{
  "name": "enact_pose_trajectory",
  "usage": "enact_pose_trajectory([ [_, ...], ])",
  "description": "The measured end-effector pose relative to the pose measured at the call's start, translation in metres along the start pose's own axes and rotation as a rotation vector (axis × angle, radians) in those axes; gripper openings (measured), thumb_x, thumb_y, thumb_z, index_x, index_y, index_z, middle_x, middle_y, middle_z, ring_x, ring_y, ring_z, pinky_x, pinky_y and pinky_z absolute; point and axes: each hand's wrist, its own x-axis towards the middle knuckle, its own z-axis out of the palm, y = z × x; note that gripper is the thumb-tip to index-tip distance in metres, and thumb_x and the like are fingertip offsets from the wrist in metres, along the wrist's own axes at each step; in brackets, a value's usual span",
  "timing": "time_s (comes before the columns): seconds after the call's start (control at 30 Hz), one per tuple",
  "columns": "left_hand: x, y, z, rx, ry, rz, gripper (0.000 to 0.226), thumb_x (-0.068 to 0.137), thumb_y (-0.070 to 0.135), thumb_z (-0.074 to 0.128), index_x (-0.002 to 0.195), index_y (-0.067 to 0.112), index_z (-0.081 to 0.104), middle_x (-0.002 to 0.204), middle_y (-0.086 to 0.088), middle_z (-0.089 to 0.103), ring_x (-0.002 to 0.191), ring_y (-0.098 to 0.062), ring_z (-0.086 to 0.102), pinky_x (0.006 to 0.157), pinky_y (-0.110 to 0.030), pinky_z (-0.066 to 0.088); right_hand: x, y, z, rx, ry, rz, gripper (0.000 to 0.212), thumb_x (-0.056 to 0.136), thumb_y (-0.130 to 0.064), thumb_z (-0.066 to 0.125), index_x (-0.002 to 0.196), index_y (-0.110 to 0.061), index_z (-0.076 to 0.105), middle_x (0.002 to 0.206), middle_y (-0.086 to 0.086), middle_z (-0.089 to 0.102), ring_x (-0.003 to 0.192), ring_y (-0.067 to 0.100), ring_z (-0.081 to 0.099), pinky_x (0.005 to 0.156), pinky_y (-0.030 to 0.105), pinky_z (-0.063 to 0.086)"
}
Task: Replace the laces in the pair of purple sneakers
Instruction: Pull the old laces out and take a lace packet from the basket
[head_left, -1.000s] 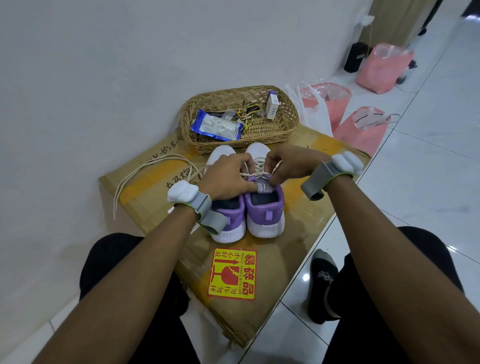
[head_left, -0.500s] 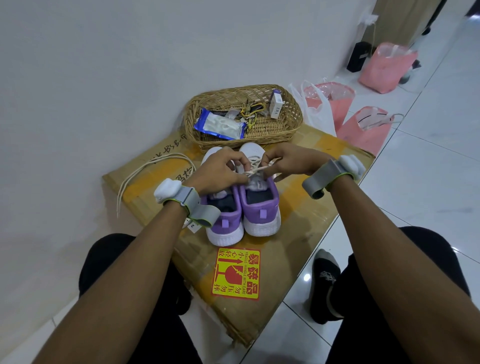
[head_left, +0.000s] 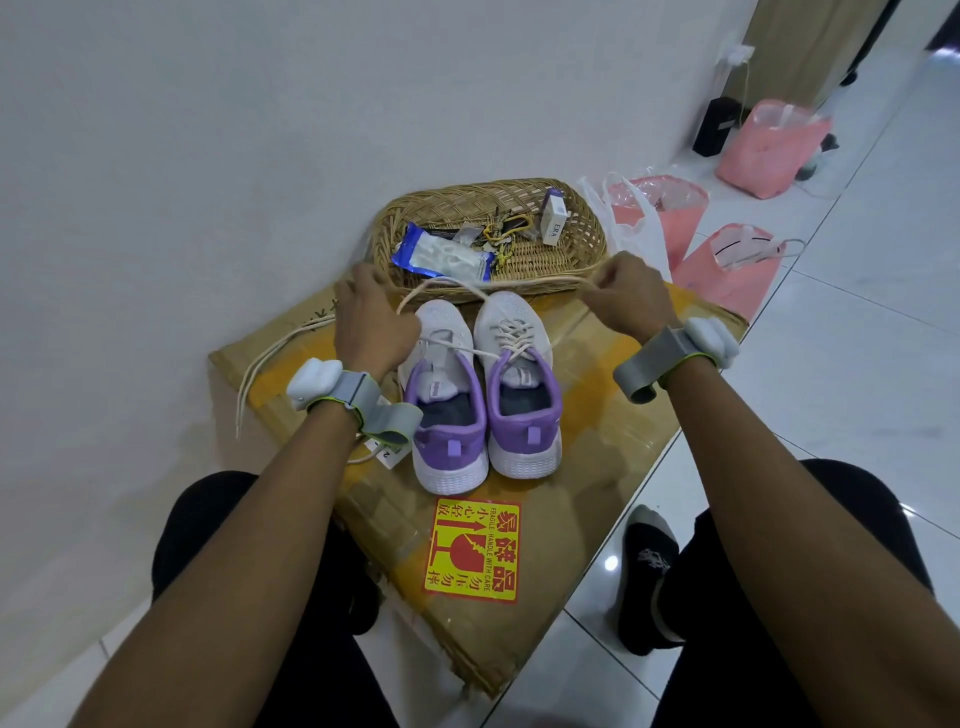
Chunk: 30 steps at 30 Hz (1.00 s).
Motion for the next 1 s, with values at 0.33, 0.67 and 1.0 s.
enact_pose_trajectory([
  [0.33, -0.033, 0.033, -0.004, -0.25, -0.529, 0.337, 0.035, 0.08, 0.024, 0.081, 0.109, 0.023, 0.062, 0.087, 0.0, 0.071, 0.085, -0.015, 0.067, 0.083, -0.031, 0.054, -0.014, -0.021, -0.007, -0.026, -0.589, -0.306, 0.034, 0.079, -0.024, 0.08, 0.108, -0.018, 0.062, 0.108, 0.001, 0.064, 0.085, 0.013, 0.058, 0.079, 0.035, 0.049],
  [0.67, -0.037, 0.031, 0.017, -0.011, -0.498, 0.504, 0.044, 0.069, 0.036, 0.077, 0.109, 0.032, 0.059, 0.093, 0.002, 0.056, 0.089, -0.02, 0.053, 0.079, -0.04, 0.048, -0.015, -0.012, 0.013, -0.096, -0.68, -0.339, 0.038, 0.078, -0.015, 0.076, 0.109, -0.026, 0.058, 0.101, -0.002, 0.05, 0.066, 0.006, 0.046, 0.058, 0.022, 0.037],
  [1.0, -0.027, 0.03, 0.018, 0.098, -0.596, 0.511, 0.046, 0.081, 0.027, 0.074, 0.122, 0.045, 0.064, 0.111, -0.002, 0.043, 0.111, -0.023, 0.041, 0.098, -0.045, 0.042, -0.006, -0.002, 0.006, -0.093, -0.711, -0.415, 0.029, 0.081, -0.009, 0.075, 0.103, -0.026, 0.066, 0.101, 0.001, 0.052, 0.058, 0.0, 0.041, 0.062, 0.022, 0.036],
])
